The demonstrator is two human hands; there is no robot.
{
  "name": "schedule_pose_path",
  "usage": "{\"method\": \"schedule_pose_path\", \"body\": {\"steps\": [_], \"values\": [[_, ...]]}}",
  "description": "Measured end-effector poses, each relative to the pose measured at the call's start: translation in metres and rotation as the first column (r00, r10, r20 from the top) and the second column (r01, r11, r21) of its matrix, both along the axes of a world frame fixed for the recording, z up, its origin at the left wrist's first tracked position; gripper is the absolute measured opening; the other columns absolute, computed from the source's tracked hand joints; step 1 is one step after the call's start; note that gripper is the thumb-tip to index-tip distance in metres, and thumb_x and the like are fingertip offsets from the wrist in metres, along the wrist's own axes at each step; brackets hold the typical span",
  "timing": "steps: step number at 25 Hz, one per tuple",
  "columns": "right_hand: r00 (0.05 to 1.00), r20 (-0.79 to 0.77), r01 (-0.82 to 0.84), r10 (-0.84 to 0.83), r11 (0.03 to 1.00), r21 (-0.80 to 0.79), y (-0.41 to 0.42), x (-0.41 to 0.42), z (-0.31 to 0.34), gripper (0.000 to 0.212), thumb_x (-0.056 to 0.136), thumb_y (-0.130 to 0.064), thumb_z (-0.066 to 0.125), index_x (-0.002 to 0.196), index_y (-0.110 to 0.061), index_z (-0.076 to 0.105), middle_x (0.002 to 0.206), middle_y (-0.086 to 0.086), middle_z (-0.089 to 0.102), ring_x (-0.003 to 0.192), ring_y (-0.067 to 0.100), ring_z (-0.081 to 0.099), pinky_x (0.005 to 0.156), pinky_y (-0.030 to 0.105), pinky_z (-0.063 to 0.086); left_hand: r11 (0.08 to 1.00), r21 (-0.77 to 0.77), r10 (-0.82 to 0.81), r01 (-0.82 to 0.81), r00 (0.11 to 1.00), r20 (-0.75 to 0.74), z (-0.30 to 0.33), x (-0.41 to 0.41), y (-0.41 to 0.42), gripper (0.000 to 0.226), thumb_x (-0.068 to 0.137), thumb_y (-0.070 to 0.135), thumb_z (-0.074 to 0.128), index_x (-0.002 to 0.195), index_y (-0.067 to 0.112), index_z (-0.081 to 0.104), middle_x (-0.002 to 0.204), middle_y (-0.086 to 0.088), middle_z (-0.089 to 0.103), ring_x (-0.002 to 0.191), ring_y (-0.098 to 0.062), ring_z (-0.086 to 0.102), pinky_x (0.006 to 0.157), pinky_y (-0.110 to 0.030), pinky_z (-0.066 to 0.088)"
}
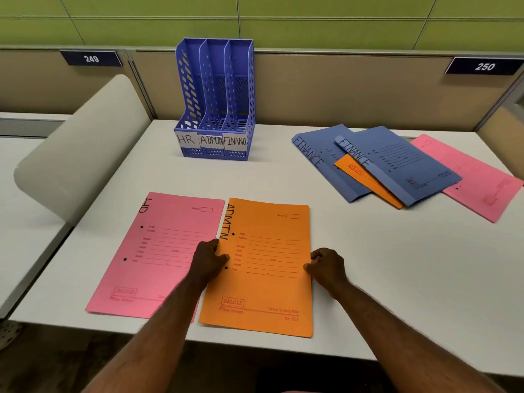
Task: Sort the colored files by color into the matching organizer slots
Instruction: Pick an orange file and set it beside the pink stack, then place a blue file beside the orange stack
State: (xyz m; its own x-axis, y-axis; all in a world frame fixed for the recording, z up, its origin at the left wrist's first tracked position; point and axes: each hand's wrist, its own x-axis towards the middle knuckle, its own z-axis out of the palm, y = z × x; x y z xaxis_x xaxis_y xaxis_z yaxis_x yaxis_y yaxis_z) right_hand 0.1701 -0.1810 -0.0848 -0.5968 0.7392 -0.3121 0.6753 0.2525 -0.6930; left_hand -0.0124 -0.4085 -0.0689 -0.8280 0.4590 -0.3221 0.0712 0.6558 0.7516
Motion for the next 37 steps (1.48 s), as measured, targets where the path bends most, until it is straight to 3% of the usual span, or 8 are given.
{"method": "schedule_pose_path", "body": {"steps": [5, 9, 12, 17, 25, 32, 37], "values": [[1.0, 0.015, 0.016, -0.018, 0.997, 0.077, 0.014, 0.004, 0.0, 0.03, 0.077, -0.024, 0.077, 0.1, -0.009, 0.065, 0.095, 0.005, 0.068, 0.09, 0.02, 0.062, 0.076, 0.024, 0.043, 0.992, -0.089, 0.079, -0.093, 0.985, -0.151, 0.003, -0.005, 0.015, 0.062, 0.08, 0.027, 0.075, 0.133, 0.007, 0.049, 0.13, -0.019, 0.051, 0.116, -0.033, 0.054, 0.099, -0.047, 0.046], [0.998, -0.046, 0.054, -0.049, 0.992, 0.118, 0.046, 0.011, 0.012, 0.028, 0.08, -0.023, 0.074, 0.103, -0.01, 0.065, 0.098, 0.008, 0.068, 0.089, 0.019, 0.062, 0.077, 0.024, 0.046, 1.0, -0.024, 0.008, -0.014, 0.968, -0.253, 0.014, -0.003, 0.05, 0.057, 0.08, 0.027, 0.075, 0.13, 0.01, 0.052, 0.127, -0.017, 0.052, 0.106, -0.027, 0.056, 0.096, -0.043, 0.047], [0.992, -0.104, 0.091, -0.076, 0.983, 0.157, 0.085, 0.021, 0.027, 0.031, 0.081, -0.019, 0.074, 0.108, -0.01, 0.063, 0.103, 0.009, 0.065, 0.084, 0.015, 0.058, 0.074, 0.024, 0.046, 0.994, 0.045, -0.079, 0.096, 0.953, -0.292, 0.023, 0.004, 0.094, 0.054, 0.081, 0.023, 0.074, 0.13, 0.011, 0.053, 0.128, -0.015, 0.051, 0.112, -0.03, 0.055, 0.096, -0.048, 0.047], [0.991, -0.134, 0.059, -0.026, 0.966, 0.251, 0.156, 0.046, 0.045, 0.042, 0.081, -0.016, 0.074, 0.119, -0.011, 0.059, 0.12, 0.009, 0.059, 0.105, 0.022, 0.058, 0.087, 0.037, 0.053, 0.979, 0.104, -0.135, 0.177, 0.937, -0.323, 0.039, 0.025, 0.174, 0.052, 0.081, 0.023, 0.074, 0.129, 0.014, 0.054, 0.127, -0.011, 0.052, 0.113, -0.027, 0.053, 0.095, -0.046, 0.047], [0.985, -0.158, 0.118, -0.07, 0.941, 0.318, 0.288, 0.078, 0.061, 0.047, 0.078, -0.012, 0.076, 0.121, -0.006, 0.058, 0.126, 0.016, 0.057, 0.119, 0.031, 0.053, 0.098, 0.047, 0.048, 0.964, 0.162, -0.16, 0.213, 0.944, -0.287, 0.051, 0.061, 0.307, 0.052, 0.083, 0.02, 0.073, 0.129, 0.01, 0.053, 0.125, -0.012, 0.052, 0.112, -0.025, 0.053, 0.094, -0.04, 0.047], [0.989, -0.139, 0.1, -0.056, 0.939, 0.328, 0.393, 0.084, 0.052, 0.046, 0.079, -0.012, 0.074, 0.121, -0.008, 0.058, 0.125, 0.015, 0.056, 0.113, 0.033, 0.055, 0.095, 0.042, 0.046, 0.97, 0.174, -0.138, 0.171, 0.973, -0.186, 0.041, 0.081, 0.397, 0.053, 0.084, 0.022, 0.072, 0.13, 0.009, 0.051, 0.127, -0.013, 0.052, 0.115, -0.026, 0.052, 0.099, -0.042, 0.045], [0.989, -0.137, 0.102, -0.061, 0.943, 0.317, 0.453, 0.076, 0.037, 0.049, 0.08, -0.012, 0.073, 0.126, -0.008, 0.054, 0.131, 0.015, 0.053, 0.117, 0.032, 0.053, 0.097, 0.04, 0.044, 0.977, 0.188, -0.082, 0.099, 0.992, -0.097, 0.035, 0.086, 0.449, 0.056, 0.083, 0.022, 0.072, 0.133, 0.011, 0.048, 0.129, -0.011, 0.052, 0.106, -0.023, 0.053, 0.087, -0.034, 0.047]]}}
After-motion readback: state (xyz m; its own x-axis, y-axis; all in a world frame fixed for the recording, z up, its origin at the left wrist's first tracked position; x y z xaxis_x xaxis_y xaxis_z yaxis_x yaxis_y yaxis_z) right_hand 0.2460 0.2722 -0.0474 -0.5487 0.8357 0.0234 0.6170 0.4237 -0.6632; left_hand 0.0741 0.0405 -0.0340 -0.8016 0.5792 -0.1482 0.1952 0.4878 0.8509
